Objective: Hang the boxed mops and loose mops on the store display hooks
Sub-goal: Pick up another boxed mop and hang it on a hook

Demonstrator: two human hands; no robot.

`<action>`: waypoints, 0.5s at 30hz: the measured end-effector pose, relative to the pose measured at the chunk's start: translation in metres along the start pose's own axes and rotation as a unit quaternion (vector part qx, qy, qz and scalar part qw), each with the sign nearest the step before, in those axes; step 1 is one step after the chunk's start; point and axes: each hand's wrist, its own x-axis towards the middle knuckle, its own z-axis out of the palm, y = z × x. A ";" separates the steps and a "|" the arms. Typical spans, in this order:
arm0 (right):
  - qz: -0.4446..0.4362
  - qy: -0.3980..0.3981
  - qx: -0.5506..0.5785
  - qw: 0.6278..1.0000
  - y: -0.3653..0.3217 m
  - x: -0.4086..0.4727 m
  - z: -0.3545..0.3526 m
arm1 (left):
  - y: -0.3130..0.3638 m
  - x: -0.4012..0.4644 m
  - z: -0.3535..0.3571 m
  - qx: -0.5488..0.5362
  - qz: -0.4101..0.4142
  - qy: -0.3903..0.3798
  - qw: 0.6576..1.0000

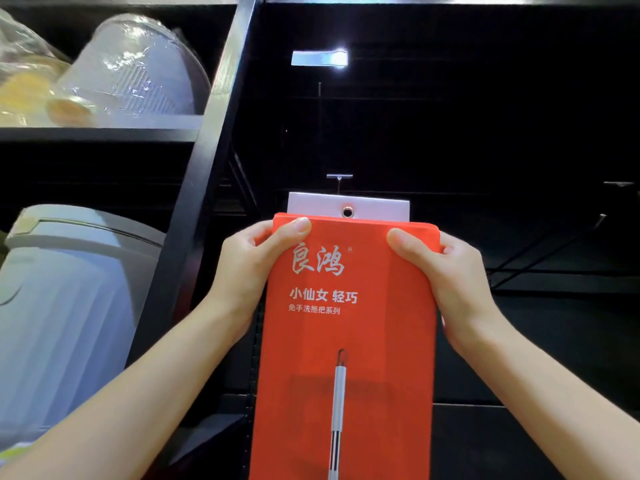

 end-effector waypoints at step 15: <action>0.026 0.012 0.021 0.999 0.022 0.042 0.012 | -0.024 0.045 -0.002 -0.023 -0.029 0.000 0.999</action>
